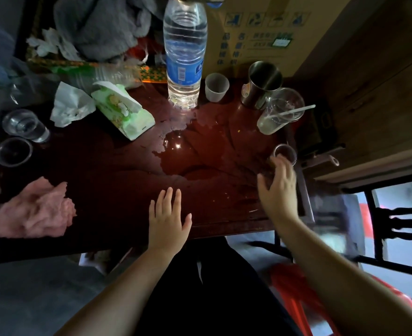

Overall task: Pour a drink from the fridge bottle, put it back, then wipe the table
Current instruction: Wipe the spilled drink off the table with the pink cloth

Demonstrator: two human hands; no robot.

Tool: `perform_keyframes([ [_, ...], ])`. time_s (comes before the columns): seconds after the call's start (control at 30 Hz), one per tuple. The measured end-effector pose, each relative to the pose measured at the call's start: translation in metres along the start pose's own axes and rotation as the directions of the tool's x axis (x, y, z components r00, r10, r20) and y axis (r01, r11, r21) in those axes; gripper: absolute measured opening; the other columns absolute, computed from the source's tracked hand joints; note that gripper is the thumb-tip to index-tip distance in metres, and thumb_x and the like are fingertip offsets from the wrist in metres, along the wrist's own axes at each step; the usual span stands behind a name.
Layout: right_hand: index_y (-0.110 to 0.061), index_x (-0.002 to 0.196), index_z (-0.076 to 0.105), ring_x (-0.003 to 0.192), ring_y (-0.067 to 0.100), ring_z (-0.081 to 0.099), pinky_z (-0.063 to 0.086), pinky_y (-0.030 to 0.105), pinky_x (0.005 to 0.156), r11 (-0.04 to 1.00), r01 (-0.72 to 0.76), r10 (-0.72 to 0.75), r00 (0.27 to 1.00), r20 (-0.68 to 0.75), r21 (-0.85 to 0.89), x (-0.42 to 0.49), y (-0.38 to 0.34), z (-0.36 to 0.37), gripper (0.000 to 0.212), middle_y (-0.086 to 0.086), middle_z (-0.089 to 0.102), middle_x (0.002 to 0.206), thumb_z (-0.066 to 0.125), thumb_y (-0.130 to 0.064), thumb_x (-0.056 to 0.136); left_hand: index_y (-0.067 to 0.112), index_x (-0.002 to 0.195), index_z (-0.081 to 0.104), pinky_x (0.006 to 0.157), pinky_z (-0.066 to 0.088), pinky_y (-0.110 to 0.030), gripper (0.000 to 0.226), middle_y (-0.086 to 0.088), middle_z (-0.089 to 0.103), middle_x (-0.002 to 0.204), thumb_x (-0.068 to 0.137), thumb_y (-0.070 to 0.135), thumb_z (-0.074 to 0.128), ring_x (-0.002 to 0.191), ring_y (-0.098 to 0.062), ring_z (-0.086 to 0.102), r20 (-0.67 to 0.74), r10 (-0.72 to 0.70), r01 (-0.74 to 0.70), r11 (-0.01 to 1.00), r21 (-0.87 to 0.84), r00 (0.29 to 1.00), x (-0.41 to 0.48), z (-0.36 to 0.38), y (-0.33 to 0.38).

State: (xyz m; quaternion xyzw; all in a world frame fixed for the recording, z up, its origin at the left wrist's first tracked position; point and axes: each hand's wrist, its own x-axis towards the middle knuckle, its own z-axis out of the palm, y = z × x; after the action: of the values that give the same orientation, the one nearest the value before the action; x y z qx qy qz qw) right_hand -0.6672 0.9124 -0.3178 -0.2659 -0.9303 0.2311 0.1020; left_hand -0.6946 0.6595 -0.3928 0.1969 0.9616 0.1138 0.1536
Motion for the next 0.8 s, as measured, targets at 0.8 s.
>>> perform_keyframes([
  [0.8,-0.003,0.143,0.034,0.143,0.030,0.022,0.019,0.036,0.116,0.885,0.459,-0.360,0.779,0.512,-0.076,-0.119,-0.026,0.080,0.048,0.016,0.029,0.152,0.042,-0.020,0.099,0.019,0.152,0.009,0.117,-0.005,-0.040,0.066,-0.006,0.007,0.160,0.093,0.049,0.013,0.148,-0.025,0.002,0.106,-0.006,-0.001,0.998,0.065,0.994,-0.072,-0.010,-0.043],
])
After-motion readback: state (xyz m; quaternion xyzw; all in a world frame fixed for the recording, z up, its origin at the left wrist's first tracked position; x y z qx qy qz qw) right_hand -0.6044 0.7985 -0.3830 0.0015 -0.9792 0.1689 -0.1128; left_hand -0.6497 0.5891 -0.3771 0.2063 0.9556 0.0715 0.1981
